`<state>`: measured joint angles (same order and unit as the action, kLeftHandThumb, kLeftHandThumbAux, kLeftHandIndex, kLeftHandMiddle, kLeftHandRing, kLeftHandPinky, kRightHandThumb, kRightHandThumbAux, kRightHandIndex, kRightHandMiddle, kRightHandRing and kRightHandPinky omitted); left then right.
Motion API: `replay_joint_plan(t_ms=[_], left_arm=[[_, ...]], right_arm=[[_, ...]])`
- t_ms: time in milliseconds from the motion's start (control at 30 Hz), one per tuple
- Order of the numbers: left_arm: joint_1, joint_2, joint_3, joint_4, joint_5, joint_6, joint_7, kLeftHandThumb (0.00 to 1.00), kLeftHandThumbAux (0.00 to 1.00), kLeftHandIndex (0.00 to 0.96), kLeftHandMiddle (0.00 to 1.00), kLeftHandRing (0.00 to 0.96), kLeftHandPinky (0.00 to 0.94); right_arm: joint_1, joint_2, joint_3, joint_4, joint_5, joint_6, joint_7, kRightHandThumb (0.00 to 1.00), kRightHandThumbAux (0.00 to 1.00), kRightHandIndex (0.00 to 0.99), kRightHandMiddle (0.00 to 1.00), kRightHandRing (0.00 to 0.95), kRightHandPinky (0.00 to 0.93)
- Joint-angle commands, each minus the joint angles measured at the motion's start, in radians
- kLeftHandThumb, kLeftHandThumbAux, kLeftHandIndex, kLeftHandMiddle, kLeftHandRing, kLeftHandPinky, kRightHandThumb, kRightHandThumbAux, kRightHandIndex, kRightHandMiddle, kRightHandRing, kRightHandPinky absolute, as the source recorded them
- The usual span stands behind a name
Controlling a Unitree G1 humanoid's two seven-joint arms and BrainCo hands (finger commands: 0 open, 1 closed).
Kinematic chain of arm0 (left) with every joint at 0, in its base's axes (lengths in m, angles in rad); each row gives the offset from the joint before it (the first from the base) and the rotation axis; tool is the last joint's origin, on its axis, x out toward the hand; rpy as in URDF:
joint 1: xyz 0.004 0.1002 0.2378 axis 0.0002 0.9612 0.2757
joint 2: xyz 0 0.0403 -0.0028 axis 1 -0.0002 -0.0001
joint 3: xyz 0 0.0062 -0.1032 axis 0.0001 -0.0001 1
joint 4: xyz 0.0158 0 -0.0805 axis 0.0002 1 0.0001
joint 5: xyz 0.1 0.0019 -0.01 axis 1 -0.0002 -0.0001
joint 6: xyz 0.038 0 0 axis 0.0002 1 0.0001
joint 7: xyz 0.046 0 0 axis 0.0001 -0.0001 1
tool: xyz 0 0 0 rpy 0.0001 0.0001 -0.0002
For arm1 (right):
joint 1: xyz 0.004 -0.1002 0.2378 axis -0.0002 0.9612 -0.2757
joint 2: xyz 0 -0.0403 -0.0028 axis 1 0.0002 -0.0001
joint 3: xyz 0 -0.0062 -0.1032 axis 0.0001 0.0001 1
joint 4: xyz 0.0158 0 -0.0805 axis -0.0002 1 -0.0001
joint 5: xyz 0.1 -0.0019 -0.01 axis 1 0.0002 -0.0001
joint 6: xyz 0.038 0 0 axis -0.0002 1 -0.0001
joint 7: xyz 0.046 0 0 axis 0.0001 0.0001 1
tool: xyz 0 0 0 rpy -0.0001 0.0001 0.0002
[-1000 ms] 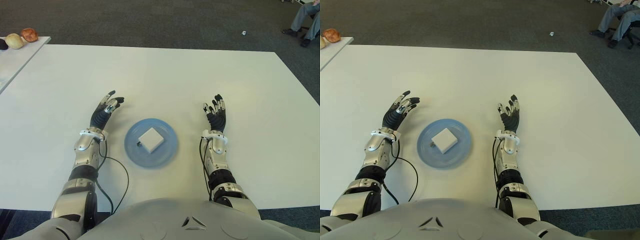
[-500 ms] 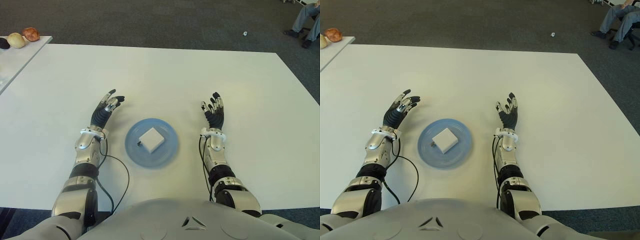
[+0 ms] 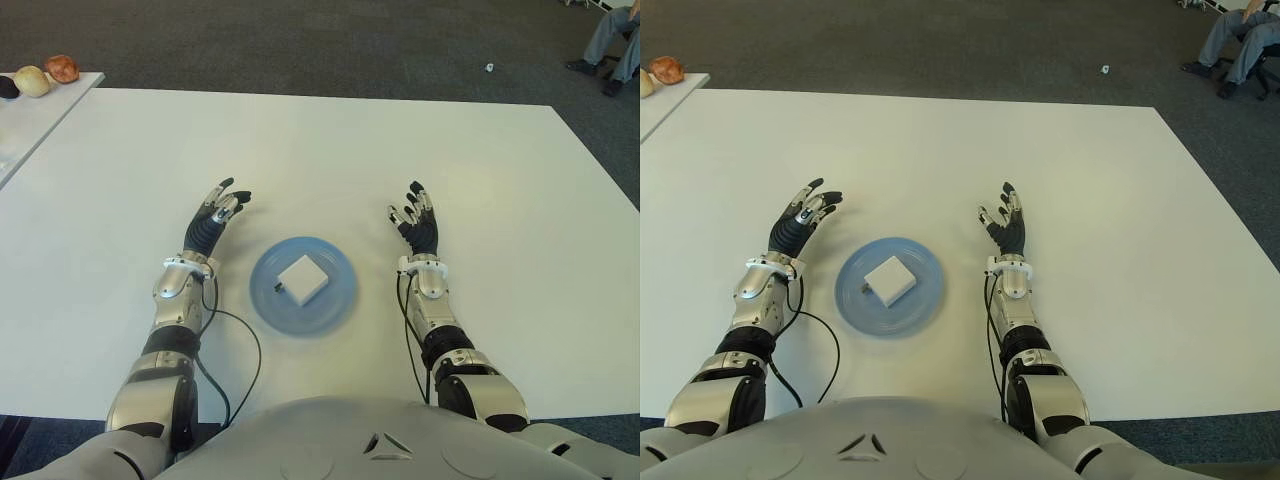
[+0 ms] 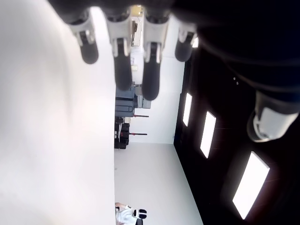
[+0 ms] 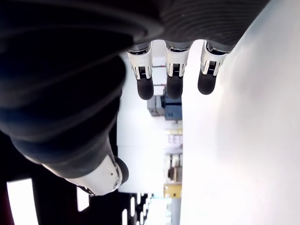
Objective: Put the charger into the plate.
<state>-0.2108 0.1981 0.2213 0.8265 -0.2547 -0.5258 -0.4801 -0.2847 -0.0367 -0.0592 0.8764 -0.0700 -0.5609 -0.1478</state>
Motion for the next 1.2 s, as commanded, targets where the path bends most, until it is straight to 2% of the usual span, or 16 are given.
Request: replay_joint_plan(t_ms=[33,300,600,900,1200], left_arm=[[-0.007,-0.012,-0.001,0.014,0.003,-0.002,0.000,0.000,0.453,0.083,0.255,0.207,0.103],[-0.007,-0.017,-0.001,0.016,0.002,-0.001,-0.004,0.000,0.462,0.077,0.242,0.192,0.073],[-0.004,-0.020,-0.004,0.021,0.014,-0.011,0.010,0.000,0.461,0.074,0.244,0.190,0.067],[-0.002,-0.025,-0.006,0.021,0.018,-0.012,0.020,0.000,0.460,0.074,0.257,0.200,0.080],[0.000,-0.028,-0.002,0.022,0.015,-0.008,0.018,0.000,0.466,0.077,0.260,0.204,0.077]], right_arm=[[0.052,-0.022,0.033,0.010,-0.017,0.142,0.067,0.006,0.840,0.060,0.050,0.038,0.070],[0.054,-0.044,0.069,-0.045,-0.036,0.265,0.110,0.009,0.824,0.031,0.017,0.006,0.043],[0.057,-0.044,0.086,-0.109,-0.032,0.360,0.135,0.002,0.817,0.008,0.000,0.000,0.028],[0.075,-0.048,0.098,-0.166,-0.030,0.399,0.139,0.005,0.823,0.000,0.000,0.000,0.033],[0.089,-0.047,0.100,-0.196,-0.027,0.399,0.136,0.001,0.850,0.001,0.000,0.000,0.051]])
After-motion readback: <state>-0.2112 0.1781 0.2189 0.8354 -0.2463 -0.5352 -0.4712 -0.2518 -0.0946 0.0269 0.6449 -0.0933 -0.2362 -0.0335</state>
